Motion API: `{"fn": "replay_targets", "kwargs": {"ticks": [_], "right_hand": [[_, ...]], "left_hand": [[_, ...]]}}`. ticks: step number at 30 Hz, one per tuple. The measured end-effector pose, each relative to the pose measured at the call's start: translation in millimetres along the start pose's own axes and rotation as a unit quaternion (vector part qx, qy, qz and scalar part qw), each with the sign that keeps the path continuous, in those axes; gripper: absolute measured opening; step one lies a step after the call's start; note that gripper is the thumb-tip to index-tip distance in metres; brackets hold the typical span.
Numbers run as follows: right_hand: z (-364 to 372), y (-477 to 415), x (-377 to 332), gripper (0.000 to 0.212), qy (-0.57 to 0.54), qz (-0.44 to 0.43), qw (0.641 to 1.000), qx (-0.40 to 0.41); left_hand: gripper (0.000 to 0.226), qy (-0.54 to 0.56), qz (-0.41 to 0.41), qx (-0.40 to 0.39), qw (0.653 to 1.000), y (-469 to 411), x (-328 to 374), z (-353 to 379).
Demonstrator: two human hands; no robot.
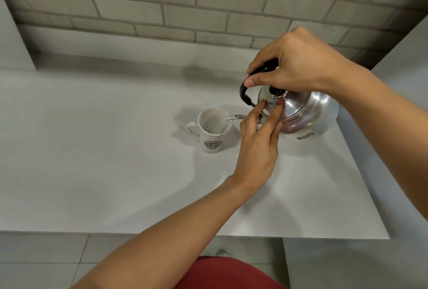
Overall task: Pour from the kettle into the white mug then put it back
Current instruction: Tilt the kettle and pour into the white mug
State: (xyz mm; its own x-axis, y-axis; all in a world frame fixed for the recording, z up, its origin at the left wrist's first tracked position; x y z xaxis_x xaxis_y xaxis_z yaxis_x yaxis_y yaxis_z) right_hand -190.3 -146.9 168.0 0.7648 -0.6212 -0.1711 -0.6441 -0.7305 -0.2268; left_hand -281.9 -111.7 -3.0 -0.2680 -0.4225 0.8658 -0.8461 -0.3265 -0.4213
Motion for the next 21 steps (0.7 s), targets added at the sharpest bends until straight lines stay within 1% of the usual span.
{"fn": "replay_targets", "kwargs": {"ticks": [6,21], "right_hand": [[0.1,-3.1,-1.9,0.034,0.004,-0.003,1.000,-0.001],[0.9,-5.8,-4.9,0.033,0.017,0.002,1.000,-0.004]], "left_hand": [[0.044,0.012,0.001,0.011,1.000,-2.9,0.6,-1.7],[0.043,0.027,0.003,0.025,0.999,-3.7,-1.3,-0.1]]}}
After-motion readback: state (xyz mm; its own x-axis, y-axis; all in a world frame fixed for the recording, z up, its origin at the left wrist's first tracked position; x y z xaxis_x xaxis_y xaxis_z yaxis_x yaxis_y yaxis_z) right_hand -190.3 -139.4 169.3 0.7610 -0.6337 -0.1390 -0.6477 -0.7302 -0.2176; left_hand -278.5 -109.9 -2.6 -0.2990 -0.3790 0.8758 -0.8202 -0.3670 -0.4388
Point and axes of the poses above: each hand's wrist, its own y-axis away from the middle knuckle, its own z-axis out of the palm, x = y × z, the point moved 3 cm from there along -y, towards the middle knuckle, and after that the axes turned 6 degrees about x, right-handed, at the moved point
